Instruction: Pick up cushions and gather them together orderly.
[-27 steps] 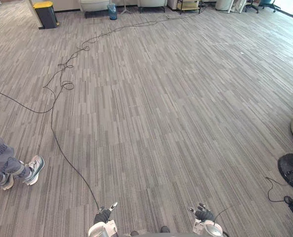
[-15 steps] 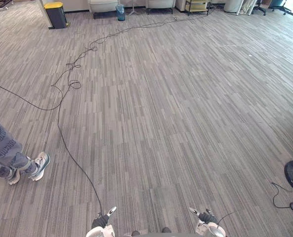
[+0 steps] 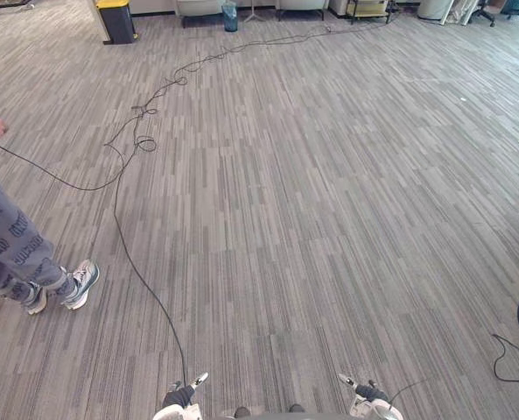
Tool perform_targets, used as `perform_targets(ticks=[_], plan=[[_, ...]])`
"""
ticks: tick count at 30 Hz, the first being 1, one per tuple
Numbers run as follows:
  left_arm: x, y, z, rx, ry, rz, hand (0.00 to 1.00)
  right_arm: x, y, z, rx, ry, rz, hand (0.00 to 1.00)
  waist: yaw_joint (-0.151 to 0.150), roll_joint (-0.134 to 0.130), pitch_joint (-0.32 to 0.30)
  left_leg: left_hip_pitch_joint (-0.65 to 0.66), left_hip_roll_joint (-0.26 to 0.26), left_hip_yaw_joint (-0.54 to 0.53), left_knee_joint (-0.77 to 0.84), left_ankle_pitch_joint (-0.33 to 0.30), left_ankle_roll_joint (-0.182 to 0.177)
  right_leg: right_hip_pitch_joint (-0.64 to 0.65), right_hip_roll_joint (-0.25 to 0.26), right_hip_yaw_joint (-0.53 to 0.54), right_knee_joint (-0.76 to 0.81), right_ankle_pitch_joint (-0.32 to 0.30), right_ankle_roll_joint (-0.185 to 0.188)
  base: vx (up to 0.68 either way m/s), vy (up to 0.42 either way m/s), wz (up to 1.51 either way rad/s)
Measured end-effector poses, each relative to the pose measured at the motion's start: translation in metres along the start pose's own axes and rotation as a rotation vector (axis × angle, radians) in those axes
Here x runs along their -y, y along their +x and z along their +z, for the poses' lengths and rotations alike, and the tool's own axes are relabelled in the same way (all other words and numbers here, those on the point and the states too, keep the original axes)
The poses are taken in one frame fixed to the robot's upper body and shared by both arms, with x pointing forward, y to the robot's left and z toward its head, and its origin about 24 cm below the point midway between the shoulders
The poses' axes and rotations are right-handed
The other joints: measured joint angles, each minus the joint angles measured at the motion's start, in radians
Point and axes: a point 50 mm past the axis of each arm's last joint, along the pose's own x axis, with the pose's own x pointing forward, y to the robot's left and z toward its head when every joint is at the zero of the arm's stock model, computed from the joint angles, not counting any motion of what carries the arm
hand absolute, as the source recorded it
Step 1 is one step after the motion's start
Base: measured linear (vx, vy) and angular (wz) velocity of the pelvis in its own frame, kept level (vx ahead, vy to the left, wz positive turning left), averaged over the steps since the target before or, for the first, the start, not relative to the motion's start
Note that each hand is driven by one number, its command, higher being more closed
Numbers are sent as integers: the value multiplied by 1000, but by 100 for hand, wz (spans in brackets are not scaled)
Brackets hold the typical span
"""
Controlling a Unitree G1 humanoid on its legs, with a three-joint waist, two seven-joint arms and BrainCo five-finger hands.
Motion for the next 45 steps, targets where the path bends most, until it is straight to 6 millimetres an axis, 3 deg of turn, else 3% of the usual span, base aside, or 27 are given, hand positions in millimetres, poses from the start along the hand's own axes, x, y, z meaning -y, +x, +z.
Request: perform_targets(ticks=[16, 20, 23, 24, 25, 26, 27, 28, 32, 34, 36, 37, 38, 39, 40, 41, 42, 43, 45], plan=[[4, 1, 6, 17, 29, -29, 0, 6, 1, 0, -11, -1, -14, 0, -3, 5, 24, -22, 1, -16, 0, 1, -1, -22, 0, -10, 10, -10, -3, -3, -6, 1], [5, 1, 9, 28, 19, -32, 0, 5, 1, 2, 1, 3, -10, 0, -2, 7, 41, -36, 5, -11, 8, -8, -10, -84, -6, -13, 141, -90, -8, 14, -12, 4], [3, 2, 22, 78, -18, -25, 0, -1, -2, 4, 30, 28, 7, 0, -1, -13, 72, -120, 13, 9, 255, -139, -28, -108, -31, -29, 266, -181, -16, 47, -57, 20], [2, 1, 26, 93, -30, -21, 0, -3, -3, 4, 39, 33, 15, 0, -2, -16, 75, -188, 29, 48, 425, -187, -34, -108, -38, -40, 299, -218, -23, 52, -78, 34], [1, 2, 33, 117, -51, -16, 0, -4, -3, 3, 39, 24, 23, 0, -1, -29, 81, -287, 55, 86, 646, -199, -29, -95, -47, -47, 320, -249, -35, 73, -69, 32], [2, 2, 34, 123, -55, -17, 0, -5, -3, 4, 46, 18, 28, 0, 2, -31, 83, -317, 69, 97, 712, -200, -26, -88, -48, -53, 320, -255, -41, 200, -35, 20], [2, 1, 35, 129, -56, -18, 0, -5, -4, 5, 59, 10, 33, 0, 5, -25, 82, -375, 115, 137, 800, -233, -20, -66, -48, -65, 319, -271, -42, 213, 8, 14], [2, 1, 36, 133, -57, -19, 0, -6, -4, 7, 64, -4, 39, 0, 3, -21, 80, -412, 146, 166, 801, -249, -20, -47, -53, -69, 315, -285, -39, 241, 30, 11], [3, 0, 37, 146, -57, -21, 0, -8, -4, 8, 66, -4, 44, 0, 17, -24, 78, -465, 150, 228, 616, -205, -21, 36, -112, -59, 264, -303, -7, 383, 143, -10], [6, -1, 39, 164, -53, -30, 0, -8, -4, 6, 62, -5, 44, 0, 34, -23, 69, -500, 124, 225, 500, -73, -27, 73, -149, -23, 212, -307, -4, 583, 308, -45], [3, -1, 39, 164, -45, -22, 0, -10, -5, 3, 54, -2, 49, 0, 43, -39, 37, -491, 88, 241, 498, -79, 8, 47, -192, 24, 263, -297, 1, 441, 221, -28], [2, -1, 38, 162, -44, -18, 0, -11, -6, 1, 50, -4, 52, 0, 43, -51, 28, -481, 78, 257, 509, -95, 33, 27, -212, 52, 317, -282, 27, 617, 293, -3], [-2, 0, 41, 168, -37, -9, 0, -13, -7, -4, 36, -1, 60, 0, 42, -79, 23, -421, 50, 272, 526, -148, 55, -19, -237, 113, 506, -236, 74, 730, 345, -7], [-2, 0, 41, 167, -35, -9, 0, -15, -7, -4, 38, 2, 64, 0, 42, -82, 25, -396, 45, 272, 522, -159, 59, -44, -238, 127, 587, -207, 84, 708, 321, -22], [-3, 0, 39, 157, -22, -8, 0, -18, -8, 1, 60, 5, 82, 0, 41, -85, 32, -300, 37, 279, 492, -187, 70, -140, -232, 167, 860, -124, 112, 511, 205, -24], [-1, 1, 37, 145, 1, -18, 0, -19, -8, 5, 79, 8, 90, 0, 33, -74, 41, -218, 36, 278, 471, -199, 75, -215, -226, 159, 1060, -111, 123, 486, 179, -24], [0, 1, 36, 141, 6, -20, 0, -19, -8, 6, 87, 9, 91, 0, 31, -71, 44, -191, 36, 279, 461, -199, 75, -237, -226, 150, 1111, -111, 123, 517, 152, -25], [7, 2, 38, 140, 1, -36, 0, -20, -9, 12, 117, 10, 98, 0, 25, -64, 48, -84, 41, 284, 409, -199, 75, -332, -219, 110, 1227, -121, 107, 425, 107, -29], [15, 2, 39, 140, -8, -54, 0, -23, -10, 17, 141, 4, 112, 0, 19, -61, 49, 2, 42, 291, 329, -204, 67, -440, -197, 65, 1243, -153, 93, 382, 73, -14]])
